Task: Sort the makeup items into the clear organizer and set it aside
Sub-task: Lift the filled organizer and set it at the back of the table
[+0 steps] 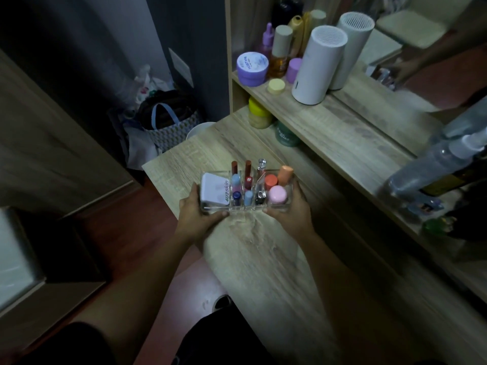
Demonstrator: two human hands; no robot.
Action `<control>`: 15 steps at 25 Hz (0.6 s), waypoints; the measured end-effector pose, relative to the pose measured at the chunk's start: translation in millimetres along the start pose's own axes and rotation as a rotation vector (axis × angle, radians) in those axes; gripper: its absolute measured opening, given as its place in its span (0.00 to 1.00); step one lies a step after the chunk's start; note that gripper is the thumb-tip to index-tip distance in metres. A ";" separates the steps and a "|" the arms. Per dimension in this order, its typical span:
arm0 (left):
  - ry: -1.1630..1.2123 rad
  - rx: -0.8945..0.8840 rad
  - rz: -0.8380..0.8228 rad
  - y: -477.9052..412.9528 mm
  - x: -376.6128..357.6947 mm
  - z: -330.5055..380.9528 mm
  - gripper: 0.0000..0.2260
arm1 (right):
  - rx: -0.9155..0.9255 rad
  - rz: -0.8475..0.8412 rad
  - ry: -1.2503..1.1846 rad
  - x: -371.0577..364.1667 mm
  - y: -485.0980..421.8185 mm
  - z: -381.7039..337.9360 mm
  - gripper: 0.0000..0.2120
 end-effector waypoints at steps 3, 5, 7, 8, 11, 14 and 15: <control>0.008 -0.042 -0.013 -9.1 -2.1 4.5 0.38 | 0.002 -0.001 -0.033 -0.9 -4.7 0.8 0.51; 0.028 -0.046 0.002 -11.3 -2.0 4.5 0.38 | 0.011 -0.002 -0.036 -1.0 -6.1 1.5 0.49; 0.037 -0.054 0.012 -11.8 -1.7 4.2 0.38 | 0.009 -0.003 -0.045 -0.3 -6.6 1.7 0.45; 0.039 -0.059 0.012 -11.6 -1.5 4.1 0.39 | 0.007 0.000 -0.055 0.3 -6.0 1.9 0.44; 0.021 -0.077 -0.004 -9.4 -1.0 7.8 0.40 | -0.003 0.036 -0.061 2.7 0.6 2.7 0.40; -0.022 -0.110 -0.034 -8.8 -2.0 14.8 0.41 | -0.022 0.087 -0.056 6.4 13.7 7.3 0.37; -0.026 -0.128 -0.050 -9.1 -3.6 17.4 0.40 | -0.031 0.108 -0.062 8.4 19.6 9.5 0.35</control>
Point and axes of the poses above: each hand's wrist, its own y-axis away from the middle knuckle, its own x-axis out of the back of the hand, z = x × y, the point moved 10 cm from there along -y, towards the middle knuckle, and after that the axes turned 11 degrees about -z, right-handed, at the moved point
